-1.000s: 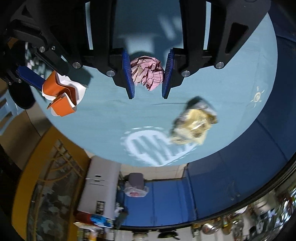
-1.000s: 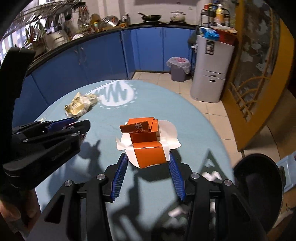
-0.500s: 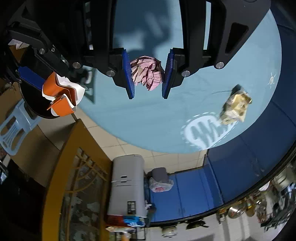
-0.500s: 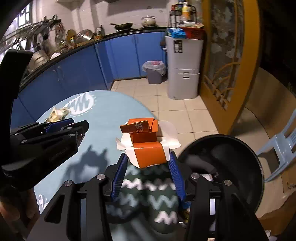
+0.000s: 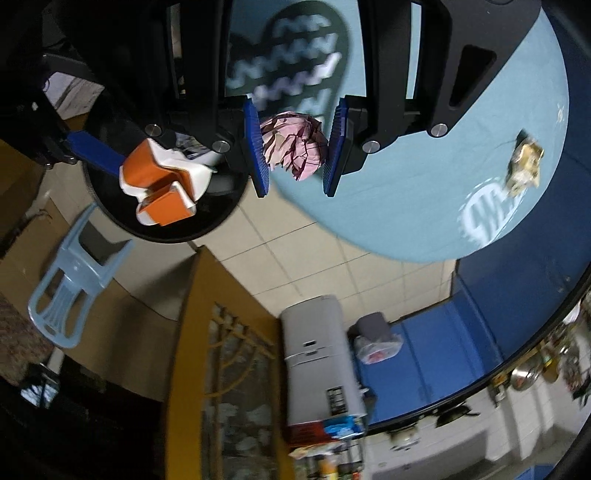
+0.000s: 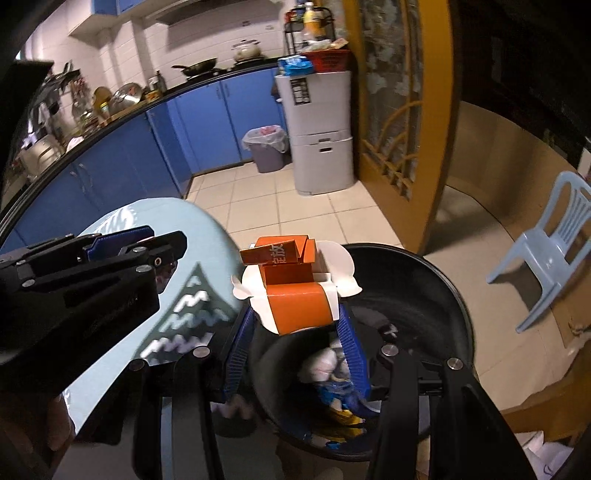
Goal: Collect trash
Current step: 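Carry the pink tissue and orange box with both tools over the black bin, then open both tools to drop the pink tissue and orange box into the bin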
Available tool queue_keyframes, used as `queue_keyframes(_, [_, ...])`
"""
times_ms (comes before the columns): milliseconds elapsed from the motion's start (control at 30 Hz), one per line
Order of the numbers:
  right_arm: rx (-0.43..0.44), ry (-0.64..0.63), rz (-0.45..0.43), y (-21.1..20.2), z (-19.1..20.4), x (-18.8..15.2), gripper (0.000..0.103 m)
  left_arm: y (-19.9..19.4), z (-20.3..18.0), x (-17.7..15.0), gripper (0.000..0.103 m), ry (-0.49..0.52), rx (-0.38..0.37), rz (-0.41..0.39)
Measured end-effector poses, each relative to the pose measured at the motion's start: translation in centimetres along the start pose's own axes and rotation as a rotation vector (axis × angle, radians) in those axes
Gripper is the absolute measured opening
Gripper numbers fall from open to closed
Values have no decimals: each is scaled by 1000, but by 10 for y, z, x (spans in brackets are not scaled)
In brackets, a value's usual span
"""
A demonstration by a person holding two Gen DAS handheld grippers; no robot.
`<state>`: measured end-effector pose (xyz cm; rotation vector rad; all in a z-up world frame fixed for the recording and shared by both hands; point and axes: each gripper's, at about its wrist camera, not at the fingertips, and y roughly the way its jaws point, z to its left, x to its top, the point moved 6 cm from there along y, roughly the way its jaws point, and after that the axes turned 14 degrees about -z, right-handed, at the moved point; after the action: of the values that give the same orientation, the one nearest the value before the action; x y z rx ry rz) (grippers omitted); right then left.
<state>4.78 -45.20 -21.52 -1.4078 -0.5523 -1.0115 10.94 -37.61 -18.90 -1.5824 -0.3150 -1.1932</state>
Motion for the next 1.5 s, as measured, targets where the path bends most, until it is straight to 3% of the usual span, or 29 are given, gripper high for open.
queue_keyframes(267, [-32, 40, -1, -3, -27, -5, 45, 0, -30, 3, 32, 41, -33, -11])
queue_keyframes(700, [-35, 51, -2, 3, -24, -5, 45, -3, 23, -2, 32, -37, 33, -3])
queue_keyframes(900, [-71, 58, 4, 5, -29, -5, 45, -8, 27, -3, 32, -100, -50, -8])
queue_keyframes(1433, [-122, 111, 34, 9, -67, -18, 45, 8, -41, 4, 32, -12, -170, 21])
queue_keyframes(1500, [-128, 122, 38, 9, -72, -20, 46, 10, -49, 4, 37, -8, -191, 30])
